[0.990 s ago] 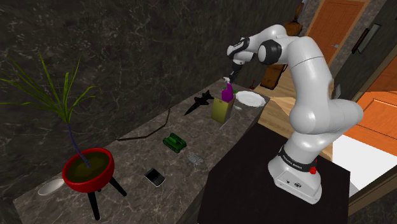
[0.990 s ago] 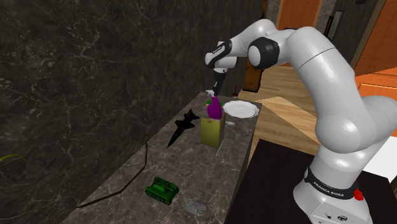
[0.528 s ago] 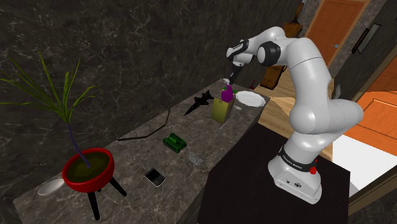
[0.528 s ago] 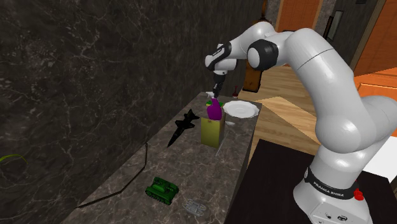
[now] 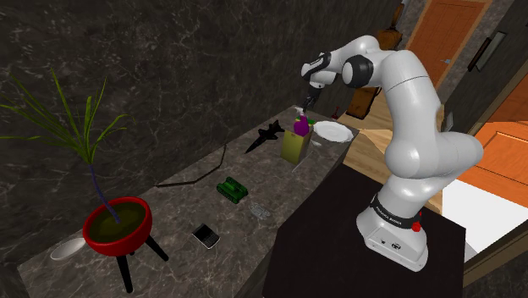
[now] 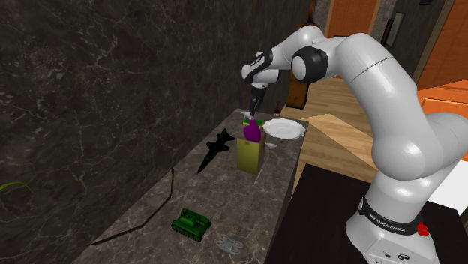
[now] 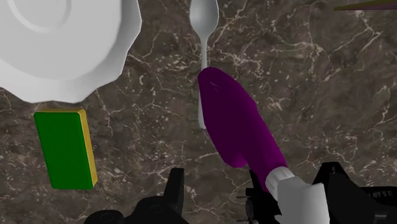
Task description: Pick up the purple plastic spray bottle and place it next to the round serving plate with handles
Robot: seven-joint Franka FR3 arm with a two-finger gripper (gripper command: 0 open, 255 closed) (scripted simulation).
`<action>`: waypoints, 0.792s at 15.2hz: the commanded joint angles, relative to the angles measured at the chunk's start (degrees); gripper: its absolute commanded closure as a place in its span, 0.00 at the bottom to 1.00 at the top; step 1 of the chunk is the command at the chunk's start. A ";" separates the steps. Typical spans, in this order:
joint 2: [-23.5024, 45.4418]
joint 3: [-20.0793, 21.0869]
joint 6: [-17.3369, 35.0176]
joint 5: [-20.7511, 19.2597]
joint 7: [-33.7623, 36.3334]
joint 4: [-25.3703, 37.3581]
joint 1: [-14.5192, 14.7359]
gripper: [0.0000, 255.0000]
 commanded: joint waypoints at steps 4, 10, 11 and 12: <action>-5.17 -0.75 -3.44 -0.67 0.18 -1.76 0.36 0.00; -5.17 -0.74 -3.44 -0.68 0.18 -1.76 0.36 0.00; -5.17 -0.74 -3.44 -0.68 0.18 -1.76 0.36 0.00; -5.17 -0.74 -3.44 -0.68 0.18 -1.76 0.36 0.00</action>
